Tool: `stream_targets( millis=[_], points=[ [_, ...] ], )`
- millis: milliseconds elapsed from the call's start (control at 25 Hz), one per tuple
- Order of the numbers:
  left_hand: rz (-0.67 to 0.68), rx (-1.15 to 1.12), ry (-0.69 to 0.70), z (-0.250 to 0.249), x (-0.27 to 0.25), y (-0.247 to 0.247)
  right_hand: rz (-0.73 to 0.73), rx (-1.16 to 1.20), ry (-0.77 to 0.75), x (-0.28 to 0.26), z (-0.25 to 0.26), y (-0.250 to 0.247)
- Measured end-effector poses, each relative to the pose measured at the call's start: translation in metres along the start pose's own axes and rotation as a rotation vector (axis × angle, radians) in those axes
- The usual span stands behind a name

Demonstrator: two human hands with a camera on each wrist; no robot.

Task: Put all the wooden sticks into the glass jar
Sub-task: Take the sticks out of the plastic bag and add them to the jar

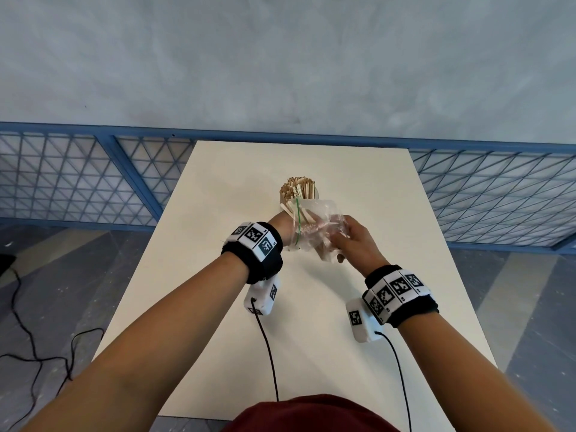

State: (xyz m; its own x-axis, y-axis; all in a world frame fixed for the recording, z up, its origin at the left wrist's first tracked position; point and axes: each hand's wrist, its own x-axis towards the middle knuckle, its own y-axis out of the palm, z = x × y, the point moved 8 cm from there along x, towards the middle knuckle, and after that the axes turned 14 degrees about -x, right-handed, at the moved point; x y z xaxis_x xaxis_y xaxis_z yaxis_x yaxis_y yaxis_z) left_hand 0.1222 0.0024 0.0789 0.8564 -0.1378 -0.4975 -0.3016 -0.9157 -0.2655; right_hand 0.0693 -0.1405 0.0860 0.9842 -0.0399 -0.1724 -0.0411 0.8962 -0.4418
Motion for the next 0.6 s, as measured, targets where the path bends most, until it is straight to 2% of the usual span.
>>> stream_targets(
  millis=[40,120,200,280,320,360,480,520,600],
  points=[
    [0.032,0.090,0.016,0.003,0.000,0.003,0.002,-0.002,0.012,-0.001,0.000,0.001],
    [0.086,-0.038,0.038,-0.001,-0.008,0.008,0.010,0.001,0.037,-0.003,-0.001,0.001],
    [0.134,-0.255,0.176,-0.014,-0.015,0.009,-0.003,0.031,0.069,-0.007,-0.005,-0.003],
    [-0.081,-0.369,0.227,-0.015,-0.014,-0.010,0.004,0.030,0.111,-0.009,-0.014,-0.004],
    [-0.172,-0.426,0.195,-0.009,-0.010,-0.017,0.019,0.022,0.128,-0.010,-0.019,-0.004],
    [-0.199,-0.536,0.167,-0.004,-0.005,-0.019,0.028,0.016,0.143,-0.010,-0.023,-0.004],
    [-0.153,-1.083,0.098,-0.001,0.009,-0.010,0.052,-0.010,0.203,-0.007,-0.040,-0.004],
    [-0.158,-1.195,0.089,-0.002,0.012,-0.010,0.058,-0.010,0.222,-0.007,-0.047,-0.004],
    [-0.199,-1.282,0.077,-0.008,0.016,-0.015,0.054,0.017,0.243,-0.003,-0.058,-0.006]
  ],
)
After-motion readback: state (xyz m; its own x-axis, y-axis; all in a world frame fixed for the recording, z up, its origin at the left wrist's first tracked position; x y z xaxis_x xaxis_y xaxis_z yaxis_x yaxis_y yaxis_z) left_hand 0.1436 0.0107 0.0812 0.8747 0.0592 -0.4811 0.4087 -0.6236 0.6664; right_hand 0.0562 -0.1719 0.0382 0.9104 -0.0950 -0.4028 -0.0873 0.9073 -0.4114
